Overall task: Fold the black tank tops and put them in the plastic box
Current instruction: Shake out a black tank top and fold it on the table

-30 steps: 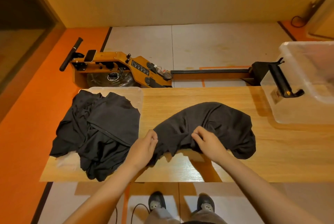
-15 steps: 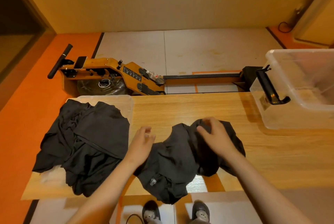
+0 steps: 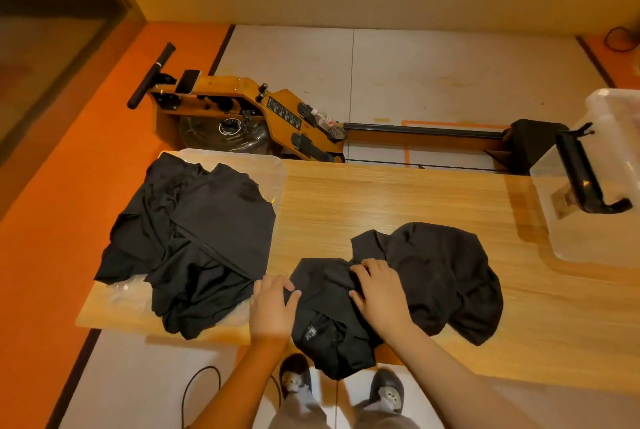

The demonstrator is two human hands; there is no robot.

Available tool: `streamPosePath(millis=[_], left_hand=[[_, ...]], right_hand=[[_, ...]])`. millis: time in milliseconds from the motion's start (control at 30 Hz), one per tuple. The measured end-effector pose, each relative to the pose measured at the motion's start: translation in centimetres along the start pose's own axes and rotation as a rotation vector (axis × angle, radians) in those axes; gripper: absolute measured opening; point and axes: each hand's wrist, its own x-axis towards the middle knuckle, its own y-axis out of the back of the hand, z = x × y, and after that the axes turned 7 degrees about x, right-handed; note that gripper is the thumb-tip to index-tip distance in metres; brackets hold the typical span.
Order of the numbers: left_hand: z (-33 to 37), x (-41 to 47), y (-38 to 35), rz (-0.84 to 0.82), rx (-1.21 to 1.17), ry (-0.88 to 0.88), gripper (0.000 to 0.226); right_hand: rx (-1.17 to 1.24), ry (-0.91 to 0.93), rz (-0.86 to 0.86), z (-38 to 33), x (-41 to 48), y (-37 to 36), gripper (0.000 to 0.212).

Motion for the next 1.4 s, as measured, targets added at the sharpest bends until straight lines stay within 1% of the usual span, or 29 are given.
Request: streamPosePath(millis=[67, 100, 167, 200, 233, 300, 333, 400, 433, 467, 533, 567, 600, 667, 700, 733, 767, 800, 833, 900, 933, 1000, 1033, 1100, 1167, 1233, 1300, 1333, 1400], left_hand=[[-0.3, 0.3, 0.1, -0.007, -0.011, -0.019, 0.02], [-0.3, 0.4, 0.2, -0.006, -0.023, -0.012, 0.021], [-0.2, 0.6, 0.3, 0.002, -0.063, 0.009, 0.015], [-0.2, 0.7, 0.3, 0.004, -0.082, 0.01, 0.012], [0.1, 0.7, 0.4, -0.013, -0.081, 0.003, 0.014], [0.7, 0.8, 0.5, -0.074, -0.034, -0.025, 0.029], [1.0, 0.9, 0.4, -0.098, 0.003, -0.05, 0.031], [1.6, 1.2, 0.0, -0.112, 0.051, -0.104, 0.022], [1.9, 1.3, -0.2, -0.115, 0.055, -0.121, 0.017], [2.1, 1.5, -0.4, -0.121, 0.046, -0.131, 0.016], [2.4, 2.1, -0.5, -0.108, -0.016, -0.152, 0.016], [2.7, 2.6, -0.2, -0.084, -0.065, -0.155, 0.012], [3.1, 3.3, 0.3, -0.052, -0.118, -0.153, 0.009], [4.4, 4.5, 1.8, -0.017, -0.227, -0.158, 0.009], [5.3, 5.0, 2.7, -0.038, -0.288, -0.169, 0.01], [6.3, 5.2, 3.5, -0.082, -0.348, -0.189, 0.01], [7.3, 5.3, 4.3, -0.132, -0.387, -0.219, 0.011], [8.2, 5.2, 4.8, -0.171, -0.402, -0.26, 0.012], [8.9, 5.2, 5.3, -0.201, -0.4, -0.303, 0.012], [10.1, 5.0, 5.8, -0.248, -0.392, -0.369, 0.013], [10.5, 4.8, 6.0, -0.265, -0.399, -0.389, 0.014], [11.2, 4.4, 6.5, -0.276, -0.437, -0.412, 0.014], [11.4, 4.2, 6.7, -0.268, -0.455, -0.416, 0.013], [11.8, 3.8, 7.5, -0.243, -0.486, -0.418, 0.012], [11.9, 3.4, 8.1, -0.217, -0.519, -0.405, 0.01], [11.6, 3.0, 8.4, -0.209, -0.571, -0.364, 0.01], [10.7, 2.6, 8.1, -0.248, -0.617, -0.311, 0.016], [10.0, 2.3, 7.8, -0.285, -0.623, -0.288, 0.019], [8.3, 1.8, 6.2, -0.364, -0.56, -0.249, 0.021]], right_hand=[[0.035, -0.003, 0.038, 0.2, 0.0, 0.3, 0.024], [0.066, -0.01, 0.046, 0.4, -0.1, 0.6, 0.017], [0.111, -0.028, 0.056, 1.1, -0.3, 1.4, 0.008], [0.133, -0.042, 0.063, 1.5, -0.5, 1.7, 0.009], [0.162, -0.053, 0.084, 1.8, -0.7, 2.0, 0.012], [0.206, -0.069, 0.108, 2.2, -0.8, 2.5, 0.02], [0.208, -0.075, 0.106, 2.3, -0.9, 2.7, 0.027], [0.184, -0.088, 0.062, 2.6, -0.8, 2.8, 0.046], [0.153, -0.095, 0.03, 2.7, -0.8, 2.9, 0.051], [0.11, -0.107, -0.01, 2.8, -0.8, 3.0, 0.052], [0.014, -0.154, -0.074, 3.0, -1.0, 3.2, 0.043], [-0.024, -0.194, -0.093, 3.0, -1.1, 3.4, 0.039], [-0.045, -0.256, -0.121, 2.9, -1.2, 3.6, 0.039], [-0.026, -0.397, -0.227, 2.5, -1.5, 4.5, 0.044], [0.006, -0.447, -0.286, 2.3, -1.6, 5.0, 0.048], [0.046, -0.476, -0.308, 2.0, -1.6, 5.5, 0.05], [0.096, -0.481, -0.278, 1.5, -1.6, 6.1, 0.052], [0.148, -0.452, -0.189, 1.0, -1.4, 6.8, 0.052], [0.211, -0.389, -0.063, 0.6, -1.1, 7.5, 0.052], [0.393, -0.195, 0.157, -0.2, -0.1, 8.8, 0.052], [0.476, -0.094, 0.206, -0.5, 0.6, 9.5, 0.052], [0.557, 0.05, 0.209, -1.0, 1.6, 10.6, 0.049], [0.553, 0.095, 0.192, -1.1, 2.0, 10.9, 0.042], [0.546, 0.142, 0.161, -1.1, 2.3, 11.2, 0.022], [0.64, 0.135, 0.128, -1.1, 2.2, 11.5, 0.01], [0.791, 0.112, 0.12, -1.6, 2.1, 12.0, 0.012], [0.892, 0.08, 0.143, -2.0, 2.0, 12.5, 0.014], [0.905, 0.069, 0.167, -2.2, 2.1, 12.7, 0.013], [0.906, 0.057, 0.212, -2.3, 2.3, 12.9, 0.01]])
